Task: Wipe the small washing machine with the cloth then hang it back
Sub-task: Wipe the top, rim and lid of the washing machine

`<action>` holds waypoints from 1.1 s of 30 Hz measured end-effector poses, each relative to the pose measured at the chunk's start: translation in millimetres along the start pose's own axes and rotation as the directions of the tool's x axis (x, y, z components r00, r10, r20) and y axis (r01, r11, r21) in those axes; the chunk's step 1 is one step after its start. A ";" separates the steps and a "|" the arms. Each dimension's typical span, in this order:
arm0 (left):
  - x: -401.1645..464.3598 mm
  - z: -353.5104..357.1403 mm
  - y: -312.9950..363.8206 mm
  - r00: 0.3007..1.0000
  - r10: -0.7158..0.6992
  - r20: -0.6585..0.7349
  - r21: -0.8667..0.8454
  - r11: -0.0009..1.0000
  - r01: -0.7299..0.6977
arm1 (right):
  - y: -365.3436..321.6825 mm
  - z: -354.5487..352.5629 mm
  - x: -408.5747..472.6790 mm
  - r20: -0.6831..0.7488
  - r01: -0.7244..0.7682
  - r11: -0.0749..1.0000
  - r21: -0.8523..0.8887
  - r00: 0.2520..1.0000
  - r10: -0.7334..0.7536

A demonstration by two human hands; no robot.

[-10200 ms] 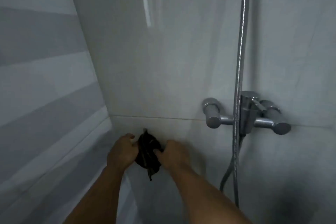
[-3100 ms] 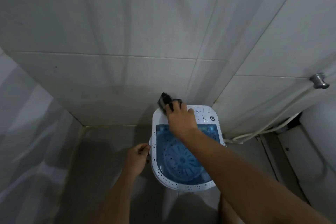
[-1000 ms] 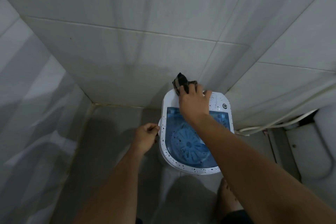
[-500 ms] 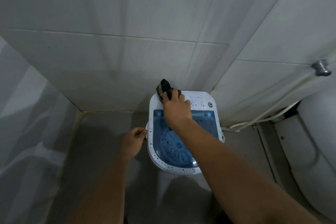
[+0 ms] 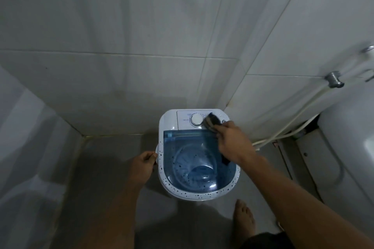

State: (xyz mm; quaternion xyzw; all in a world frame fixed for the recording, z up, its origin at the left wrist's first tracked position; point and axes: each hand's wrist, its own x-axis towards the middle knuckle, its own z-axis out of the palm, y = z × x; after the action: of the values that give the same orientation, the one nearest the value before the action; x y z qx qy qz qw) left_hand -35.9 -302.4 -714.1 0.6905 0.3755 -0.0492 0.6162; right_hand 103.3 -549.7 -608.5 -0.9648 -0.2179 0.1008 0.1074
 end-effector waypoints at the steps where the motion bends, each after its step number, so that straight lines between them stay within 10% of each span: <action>1: 0.7 0.2 -0.7 1.000 -0.002 -0.003 0.000 1.000 0.002 | 8.3 -7.2 6.2 -0.061 -0.032 0.994 0.100 0.997 0.038; 5: 0.2 -0.8 3.0 1.000 -0.006 0.016 0.031 1.000 0.005 | 19.4 -15.7 47.5 -0.200 -0.095 0.969 0.226 0.970 0.141; 9: -1.3 -2.9 4.7 1.000 0.001 0.021 0.074 0.997 -0.002 | -6.7 11.3 63.9 -0.050 -0.123 0.992 0.007 0.991 0.123; 18: -8.1 2.7 8.0 1.000 -0.014 -0.009 -0.024 1.000 0.014 | -3.7 36.0 37.8 -0.211 -0.003 0.948 -0.319 0.975 -0.068; 24: -9.7 2.6 11.0 0.999 -0.032 -0.008 -0.026 0.999 0.032 | -4.4 13.9 62.7 0.013 -0.063 0.995 -0.074 0.998 0.064; 29: -7.5 1.1 8.0 1.000 -0.026 -0.015 -0.005 1.000 0.026 | 28.9 -5.1 85.0 -0.076 -0.236 0.921 0.309 0.960 0.271; 33: -8.0 0.7 9.9 1.000 -0.014 -0.003 0.017 1.000 0.014 | 24.2 2.9 56.6 -0.088 -0.126 0.984 0.129 0.986 0.138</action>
State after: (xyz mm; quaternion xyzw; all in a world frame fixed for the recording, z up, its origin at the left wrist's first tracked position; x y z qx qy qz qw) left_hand -35.6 -306.2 -701.9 0.6931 0.3807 -0.0556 0.6096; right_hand 162.3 -545.5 -625.7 -0.9724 -0.1411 0.0740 0.1703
